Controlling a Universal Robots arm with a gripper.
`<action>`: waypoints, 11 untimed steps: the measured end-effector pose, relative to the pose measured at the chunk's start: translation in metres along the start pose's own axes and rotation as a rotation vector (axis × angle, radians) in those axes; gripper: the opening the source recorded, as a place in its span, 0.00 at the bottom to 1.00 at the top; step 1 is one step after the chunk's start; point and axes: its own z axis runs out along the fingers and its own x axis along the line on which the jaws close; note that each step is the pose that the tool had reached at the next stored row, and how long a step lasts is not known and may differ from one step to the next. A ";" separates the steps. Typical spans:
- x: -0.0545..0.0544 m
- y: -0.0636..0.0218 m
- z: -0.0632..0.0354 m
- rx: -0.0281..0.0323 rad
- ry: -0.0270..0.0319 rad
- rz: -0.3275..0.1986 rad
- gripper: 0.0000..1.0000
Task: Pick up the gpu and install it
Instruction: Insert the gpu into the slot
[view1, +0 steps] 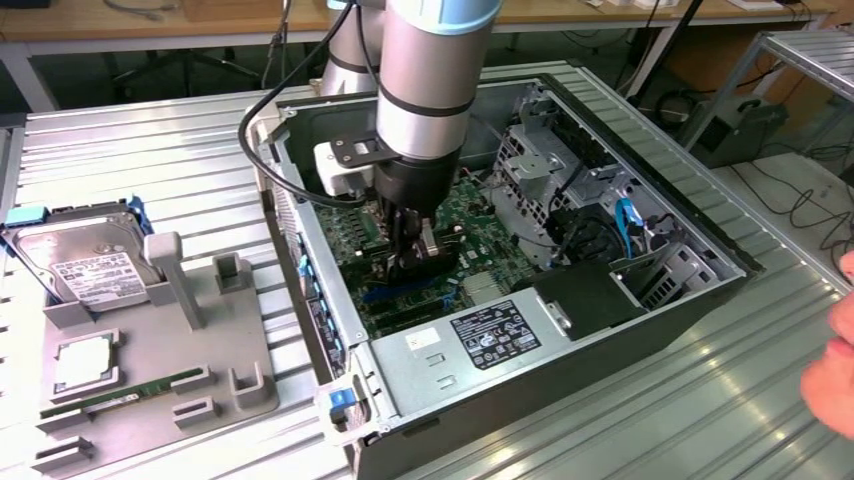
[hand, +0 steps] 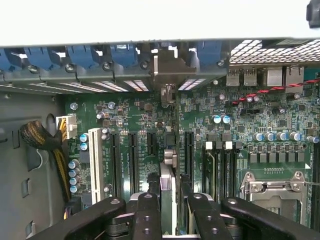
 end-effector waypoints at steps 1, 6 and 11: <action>0.000 0.0000 0.0008 0.0001 -0.0001 0.000 0.26; 0.000 -0.0001 0.0022 0.0003 -0.0004 0.000 0.26; 0.000 0.0000 0.0031 0.0002 -0.0004 0.000 0.26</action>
